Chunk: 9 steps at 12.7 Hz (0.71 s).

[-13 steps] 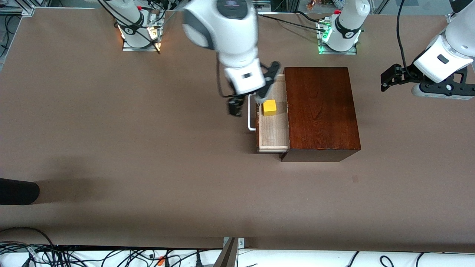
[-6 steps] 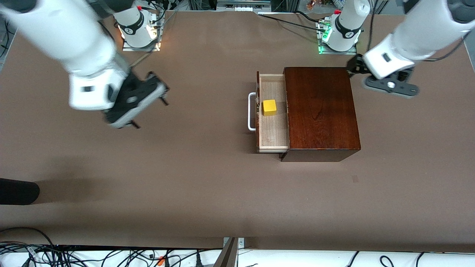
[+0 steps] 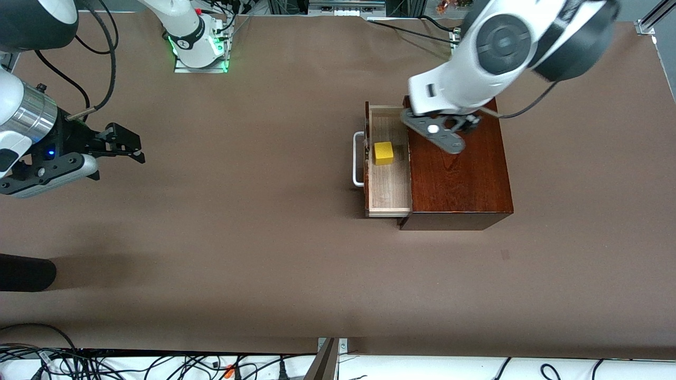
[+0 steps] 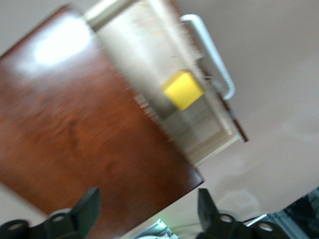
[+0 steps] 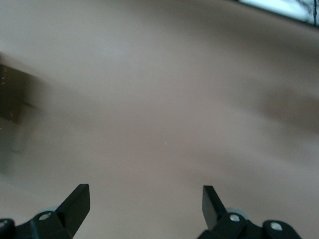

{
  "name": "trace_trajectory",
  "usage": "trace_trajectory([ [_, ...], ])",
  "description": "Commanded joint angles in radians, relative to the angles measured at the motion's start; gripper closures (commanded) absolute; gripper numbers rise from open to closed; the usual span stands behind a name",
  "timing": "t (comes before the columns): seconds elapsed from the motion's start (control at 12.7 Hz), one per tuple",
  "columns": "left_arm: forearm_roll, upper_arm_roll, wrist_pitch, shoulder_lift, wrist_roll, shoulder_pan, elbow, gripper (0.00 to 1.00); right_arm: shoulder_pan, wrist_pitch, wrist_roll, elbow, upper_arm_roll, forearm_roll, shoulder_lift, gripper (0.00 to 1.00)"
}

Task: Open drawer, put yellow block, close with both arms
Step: 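Push the drawer front shut with the left gripper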

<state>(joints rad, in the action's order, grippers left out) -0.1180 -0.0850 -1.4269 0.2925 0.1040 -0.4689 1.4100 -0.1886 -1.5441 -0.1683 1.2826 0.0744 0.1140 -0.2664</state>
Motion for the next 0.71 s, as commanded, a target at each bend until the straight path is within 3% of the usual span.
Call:
trace_trajectory([
  [0.0,-0.052,0.013,-0.054,0.111,0.144,-0.095,-0.111,0.92,-0.015,-0.030,0.099,0.197,0.033,0.006,0.136,0.00],
  [0.08,-0.063,0.014,-0.113,0.137,0.254,-0.135,-0.109,0.98,-0.015,-0.034,0.111,0.240,0.034,-0.006,0.162,0.00],
  [0.32,-0.061,0.013,-0.272,0.217,0.466,-0.192,-0.109,1.00,-0.018,-0.111,0.111,0.366,0.024,-0.077,0.234,0.00],
  [0.63,-0.051,0.014,-0.420,0.321,0.781,-0.226,-0.097,1.00,-0.031,-0.103,0.108,0.347,0.022,-0.138,0.231,0.00],
])
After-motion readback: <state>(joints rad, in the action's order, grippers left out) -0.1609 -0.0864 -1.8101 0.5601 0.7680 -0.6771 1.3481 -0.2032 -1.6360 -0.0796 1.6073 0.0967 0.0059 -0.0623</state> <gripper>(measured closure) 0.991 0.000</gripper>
